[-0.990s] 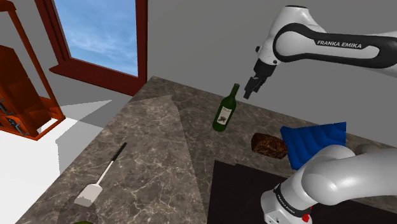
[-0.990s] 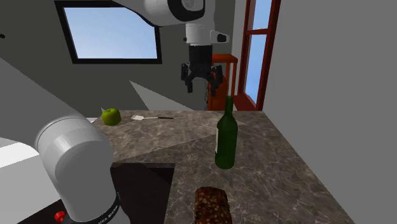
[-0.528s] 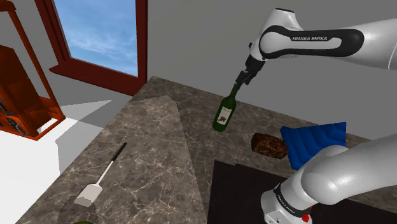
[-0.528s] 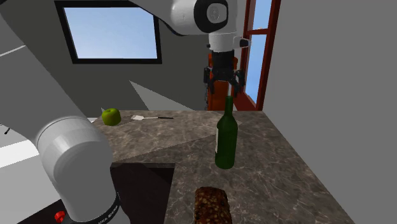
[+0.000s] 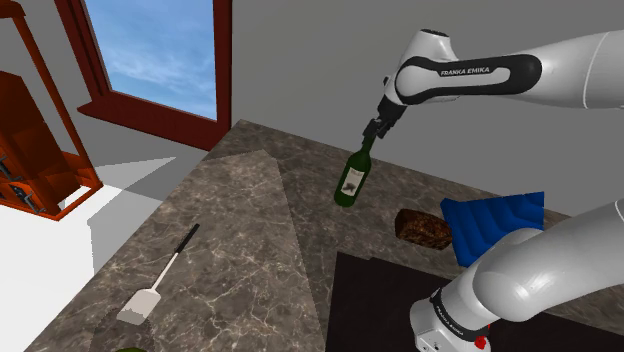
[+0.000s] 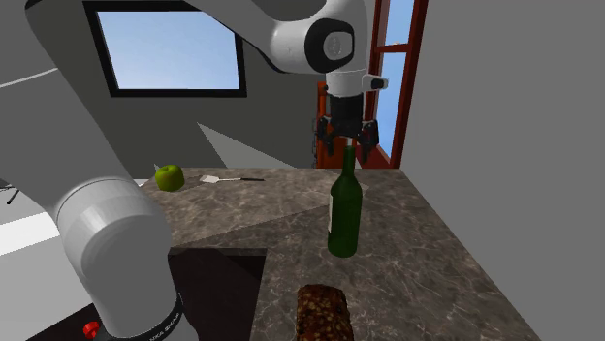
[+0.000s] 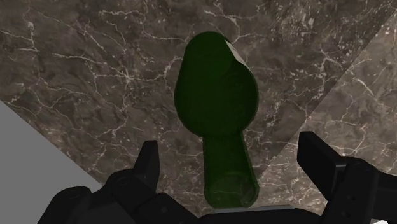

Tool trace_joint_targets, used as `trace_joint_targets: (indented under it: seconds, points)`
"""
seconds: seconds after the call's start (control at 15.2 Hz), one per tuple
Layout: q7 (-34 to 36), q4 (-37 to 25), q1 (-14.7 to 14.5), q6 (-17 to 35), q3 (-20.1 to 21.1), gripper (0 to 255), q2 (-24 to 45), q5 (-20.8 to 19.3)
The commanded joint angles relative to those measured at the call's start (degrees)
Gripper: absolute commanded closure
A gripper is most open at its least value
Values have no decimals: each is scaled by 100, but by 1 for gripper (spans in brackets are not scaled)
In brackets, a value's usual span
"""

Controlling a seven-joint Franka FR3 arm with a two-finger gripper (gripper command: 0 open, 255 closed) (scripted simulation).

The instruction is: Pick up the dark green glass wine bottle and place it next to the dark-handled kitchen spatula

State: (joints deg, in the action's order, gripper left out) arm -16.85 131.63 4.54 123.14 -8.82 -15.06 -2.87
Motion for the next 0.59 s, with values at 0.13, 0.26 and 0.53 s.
trace_joint_targets:
  seconds: [0.13, 0.26, 0.53]
  points:
    - [-10, 70, 4, 102, -10, 0, 28, 0]
    - [-10, 70, 4, 102, -10, 0, 28, 0]
    - [-10, 70, 4, 101, -10, 255, 28, 0]
